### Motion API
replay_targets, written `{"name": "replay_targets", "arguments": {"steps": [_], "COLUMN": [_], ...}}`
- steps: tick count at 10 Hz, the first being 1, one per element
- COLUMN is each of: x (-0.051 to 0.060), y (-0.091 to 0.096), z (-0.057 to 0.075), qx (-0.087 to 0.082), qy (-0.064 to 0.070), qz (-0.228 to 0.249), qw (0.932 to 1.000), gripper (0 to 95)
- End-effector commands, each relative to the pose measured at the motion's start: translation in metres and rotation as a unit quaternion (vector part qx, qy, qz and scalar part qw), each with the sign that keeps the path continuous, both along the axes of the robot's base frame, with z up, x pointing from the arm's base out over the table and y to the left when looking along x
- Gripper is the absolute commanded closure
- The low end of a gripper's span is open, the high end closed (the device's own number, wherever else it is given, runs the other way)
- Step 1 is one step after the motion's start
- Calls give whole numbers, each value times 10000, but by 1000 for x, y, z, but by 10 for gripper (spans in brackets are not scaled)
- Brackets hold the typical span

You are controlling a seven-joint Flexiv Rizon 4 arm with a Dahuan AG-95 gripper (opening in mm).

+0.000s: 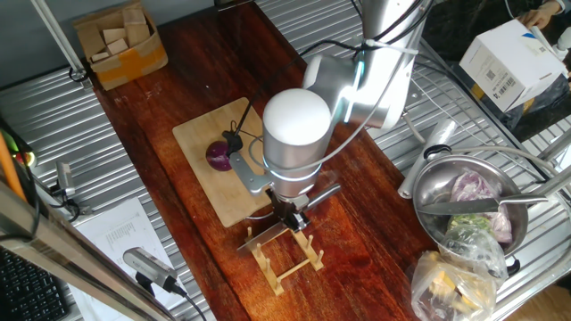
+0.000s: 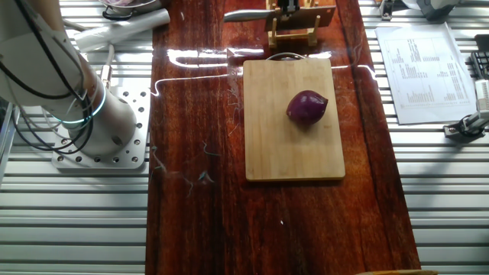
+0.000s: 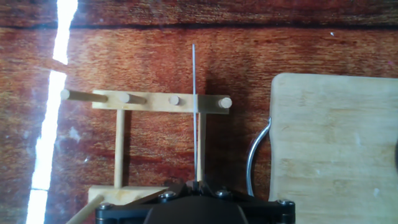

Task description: Chop the onions

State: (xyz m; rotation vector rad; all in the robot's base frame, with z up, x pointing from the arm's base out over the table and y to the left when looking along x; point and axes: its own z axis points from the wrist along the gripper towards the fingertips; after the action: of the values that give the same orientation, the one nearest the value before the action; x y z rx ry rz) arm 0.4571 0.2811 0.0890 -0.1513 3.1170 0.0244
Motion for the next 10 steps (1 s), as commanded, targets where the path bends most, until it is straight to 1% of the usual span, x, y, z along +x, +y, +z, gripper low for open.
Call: {"name": "replay_targets", "arguments": {"steps": [1, 4, 7, 8, 9, 10], "x": [1, 1, 2, 2, 2, 1], "y": [0, -1, -1, -2, -1, 0], "z": [-3, -5, -11, -11, -9, 0], "qx": [-30, -36, -53, -56, -37, 0], "qy": [0, -5, -14, -12, -7, -8], "qz": [-14, -9, -16, -16, -27, -47], "qw": [10000, 10000, 10000, 10000, 10000, 10000], "gripper": [950, 950, 950, 950, 950, 950]}}
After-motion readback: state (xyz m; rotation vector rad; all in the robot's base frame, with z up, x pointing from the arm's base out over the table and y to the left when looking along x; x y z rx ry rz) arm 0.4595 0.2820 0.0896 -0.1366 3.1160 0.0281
